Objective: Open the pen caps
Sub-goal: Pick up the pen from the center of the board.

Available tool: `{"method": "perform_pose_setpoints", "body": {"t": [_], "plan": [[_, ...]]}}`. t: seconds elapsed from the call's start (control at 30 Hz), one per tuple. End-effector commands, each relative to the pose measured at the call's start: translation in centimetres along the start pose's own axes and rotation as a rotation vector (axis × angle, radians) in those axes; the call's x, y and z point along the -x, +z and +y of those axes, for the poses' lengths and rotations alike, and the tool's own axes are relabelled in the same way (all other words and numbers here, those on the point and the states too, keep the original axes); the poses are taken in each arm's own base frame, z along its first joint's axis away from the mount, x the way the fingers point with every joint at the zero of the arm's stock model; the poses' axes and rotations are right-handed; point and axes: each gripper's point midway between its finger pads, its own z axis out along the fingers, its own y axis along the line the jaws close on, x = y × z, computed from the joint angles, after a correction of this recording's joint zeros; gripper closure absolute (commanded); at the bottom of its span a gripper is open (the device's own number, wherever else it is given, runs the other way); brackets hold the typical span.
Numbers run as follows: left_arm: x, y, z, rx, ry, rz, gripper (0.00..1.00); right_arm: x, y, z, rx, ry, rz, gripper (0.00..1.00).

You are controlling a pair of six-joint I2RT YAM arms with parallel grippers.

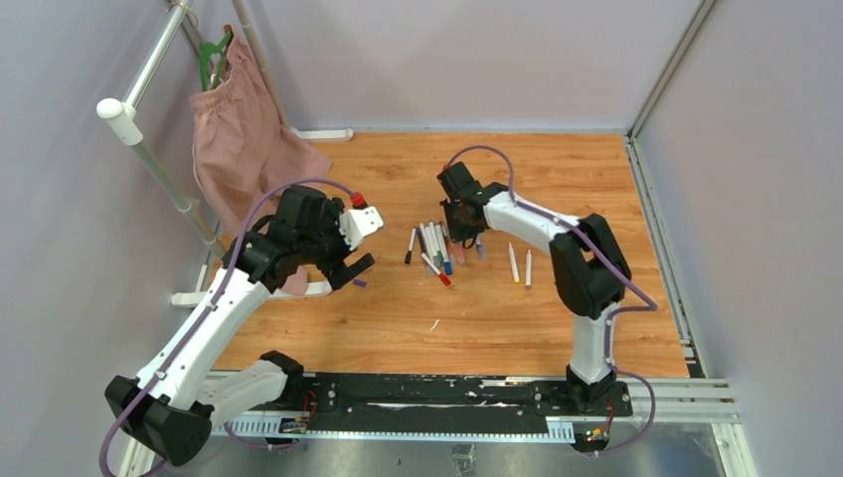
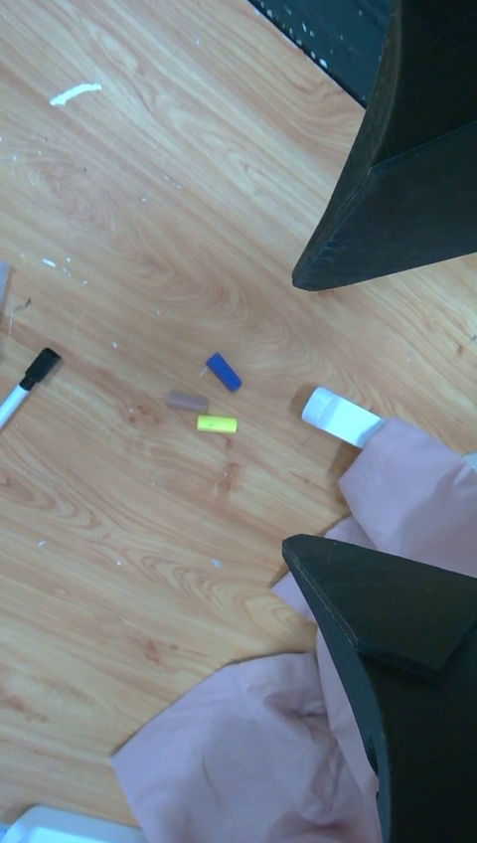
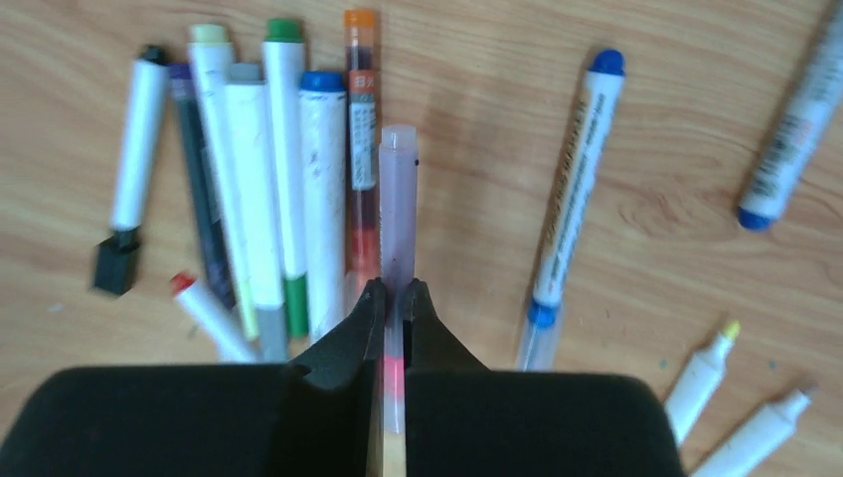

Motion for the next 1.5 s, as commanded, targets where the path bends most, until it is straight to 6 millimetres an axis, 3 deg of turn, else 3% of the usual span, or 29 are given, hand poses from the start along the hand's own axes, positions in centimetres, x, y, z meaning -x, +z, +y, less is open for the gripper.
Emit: {"method": "perform_pose_setpoints", "body": {"t": [0.0, 0.2, 0.33, 0.43, 0.67, 0.73, 0.8, 1.03, 1.23, 1.3, 1.37, 1.47], "plan": [[2.1, -0.6, -0.4, -0.039, -0.058, -0.064, 0.0, 4.5, -7.6, 1.9, 0.118, 0.124, -0.229, 1.0], [4.7, -0.5, -0.5, -0.096, -0.142, -0.114, 0.0, 5.8, -15.2, 7.7, 0.357, 0.202, -0.467, 1.0], [7.0, -0.4, -1.8, -0.211, -0.216, -0.171, 0.0, 5.6, -19.5, 12.1, 0.521, 0.245, -0.601, 1.0], [8.4, -0.2, -3.1, -0.305, -0.271, -0.213, 0.0, 5.7, -22.1, 14.8, 0.607, 0.26, -0.657, 1.0], [8.7, 0.5, -4.0, -0.367, -0.296, -0.231, 0.0, 6.5, -26.7, 18.9, 0.723, 0.271, -0.723, 1.0], [8.7, 0.4, -4.0, -0.363, -0.29, -0.24, 0.03, 6.3, -26.9, 19.3, 0.731, 0.273, -0.731, 1.0], [8.7, 0.4, -3.9, -0.354, -0.282, -0.243, 0.12, 6.1, -27.0, 19.6, 0.731, 0.277, -0.733, 1.0], [7.8, 0.2, -2.3, -0.22, -0.259, -0.254, 0.67, 5.4, -27.2, 18.2, 0.667, 0.305, -0.77, 1.0], [6.4, 0.1, -1.2, -0.12, -0.197, -0.237, 0.98, 4.6, -27.0, 17.0, 0.619, 0.311, -0.772, 1.0], [5.8, 0.1, -0.7, -0.087, -0.159, -0.222, 1.0, 4.3, -26.8, 17.1, 0.616, 0.304, -0.757, 0.89], [5.1, 0.1, 0.0, -0.043, -0.109, -0.201, 1.0, 3.9, -26.8, 16.9, 0.616, 0.295, -0.732, 0.71], [3.6, 0.2, 0.8, 0.014, 0.01, -0.158, 1.0, 3.6, -27.6, 15.5, 0.625, 0.286, -0.685, 0.55]]}}
